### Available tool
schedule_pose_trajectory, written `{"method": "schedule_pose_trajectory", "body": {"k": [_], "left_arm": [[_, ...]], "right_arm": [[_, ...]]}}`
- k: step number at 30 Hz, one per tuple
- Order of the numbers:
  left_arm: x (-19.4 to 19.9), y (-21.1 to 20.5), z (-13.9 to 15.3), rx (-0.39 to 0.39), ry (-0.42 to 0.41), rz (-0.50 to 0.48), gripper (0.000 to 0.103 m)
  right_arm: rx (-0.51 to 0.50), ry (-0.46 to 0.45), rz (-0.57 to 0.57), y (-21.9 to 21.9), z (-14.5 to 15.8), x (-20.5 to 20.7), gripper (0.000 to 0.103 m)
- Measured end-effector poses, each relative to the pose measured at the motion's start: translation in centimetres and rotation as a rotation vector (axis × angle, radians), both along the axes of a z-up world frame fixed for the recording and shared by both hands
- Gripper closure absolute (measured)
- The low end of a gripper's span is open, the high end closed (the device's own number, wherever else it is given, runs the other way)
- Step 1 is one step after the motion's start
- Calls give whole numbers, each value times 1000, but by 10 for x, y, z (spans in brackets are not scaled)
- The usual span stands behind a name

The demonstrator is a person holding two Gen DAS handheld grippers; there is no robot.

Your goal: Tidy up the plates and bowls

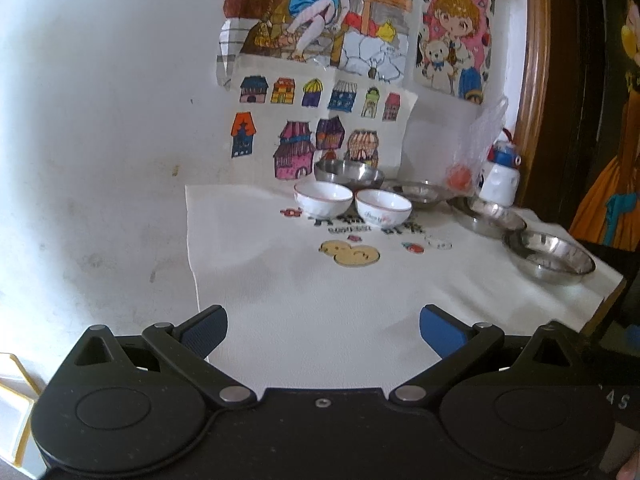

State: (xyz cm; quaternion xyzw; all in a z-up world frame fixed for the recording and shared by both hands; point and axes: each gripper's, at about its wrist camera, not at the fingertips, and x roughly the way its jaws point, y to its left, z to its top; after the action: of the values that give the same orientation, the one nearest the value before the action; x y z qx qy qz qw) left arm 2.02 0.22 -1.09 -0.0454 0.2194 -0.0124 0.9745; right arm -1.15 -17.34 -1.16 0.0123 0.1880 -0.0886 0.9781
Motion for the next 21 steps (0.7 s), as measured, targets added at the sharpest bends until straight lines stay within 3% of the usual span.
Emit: {"method": "schedule_pose_trajectory", "body": {"k": [11,21], "left_arm": [[40,-15,9,-6,9,-74,1],[92,-57,9,-16,68,-259,1]], "right_arm": [[-1,14,-16,-18,-8,27,0],[14,-46,-115,-61,-13,53,0]]}}
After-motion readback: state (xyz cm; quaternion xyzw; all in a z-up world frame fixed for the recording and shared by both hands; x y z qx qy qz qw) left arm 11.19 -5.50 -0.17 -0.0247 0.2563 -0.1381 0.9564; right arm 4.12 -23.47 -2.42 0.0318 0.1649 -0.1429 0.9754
